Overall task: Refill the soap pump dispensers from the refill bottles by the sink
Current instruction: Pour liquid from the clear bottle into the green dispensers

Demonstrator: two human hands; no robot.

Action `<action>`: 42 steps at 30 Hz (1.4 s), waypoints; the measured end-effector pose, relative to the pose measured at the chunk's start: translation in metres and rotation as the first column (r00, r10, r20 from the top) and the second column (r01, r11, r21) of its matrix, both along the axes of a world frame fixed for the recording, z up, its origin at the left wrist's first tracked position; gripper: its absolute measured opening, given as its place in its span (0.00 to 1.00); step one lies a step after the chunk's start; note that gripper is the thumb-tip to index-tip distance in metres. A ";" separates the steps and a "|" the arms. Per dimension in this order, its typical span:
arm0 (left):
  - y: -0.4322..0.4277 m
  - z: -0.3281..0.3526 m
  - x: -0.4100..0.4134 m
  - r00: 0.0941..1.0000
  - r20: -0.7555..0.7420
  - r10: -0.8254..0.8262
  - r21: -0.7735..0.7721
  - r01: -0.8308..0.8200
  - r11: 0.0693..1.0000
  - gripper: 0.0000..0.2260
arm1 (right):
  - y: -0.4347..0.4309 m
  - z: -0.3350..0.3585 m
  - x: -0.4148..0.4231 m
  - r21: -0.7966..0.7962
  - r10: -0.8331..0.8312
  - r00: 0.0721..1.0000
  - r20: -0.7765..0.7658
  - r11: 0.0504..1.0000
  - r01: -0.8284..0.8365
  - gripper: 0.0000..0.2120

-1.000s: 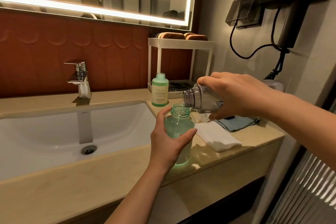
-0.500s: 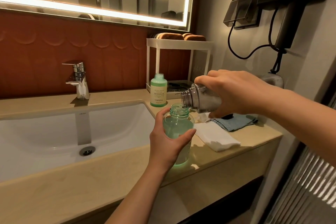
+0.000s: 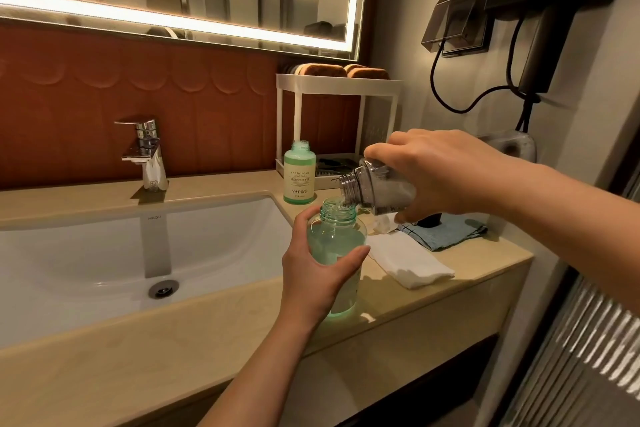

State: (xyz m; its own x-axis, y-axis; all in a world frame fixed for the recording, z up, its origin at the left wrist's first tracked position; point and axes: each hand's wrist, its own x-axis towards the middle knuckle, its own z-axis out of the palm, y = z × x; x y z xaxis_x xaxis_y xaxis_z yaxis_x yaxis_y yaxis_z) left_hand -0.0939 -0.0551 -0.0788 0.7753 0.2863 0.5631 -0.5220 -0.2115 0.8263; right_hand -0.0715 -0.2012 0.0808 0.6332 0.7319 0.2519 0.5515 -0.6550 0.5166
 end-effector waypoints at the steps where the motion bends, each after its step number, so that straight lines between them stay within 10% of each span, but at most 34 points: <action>1: 0.000 0.000 0.000 1.000 -0.002 -0.003 -0.004 0.003 1.000 0.31 | 0.000 0.000 0.000 -0.003 -0.002 1.000 0.002 1.000 0.002 0.39; 42: 0.001 -0.003 0.003 1.000 -0.008 0.027 0.006 -0.027 1.000 0.29 | 0.017 0.019 -0.006 -0.224 -0.024 0.996 0.081 0.974 0.041 0.42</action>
State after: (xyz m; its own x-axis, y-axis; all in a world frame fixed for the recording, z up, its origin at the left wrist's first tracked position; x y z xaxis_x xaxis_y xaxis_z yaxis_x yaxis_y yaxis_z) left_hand -0.0909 -0.0546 -0.0814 0.7719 0.3042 0.5583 -0.5092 -0.2301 0.8293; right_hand -0.0778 -0.1844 0.1001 0.6426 0.7547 0.1324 0.4844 -0.5340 0.6930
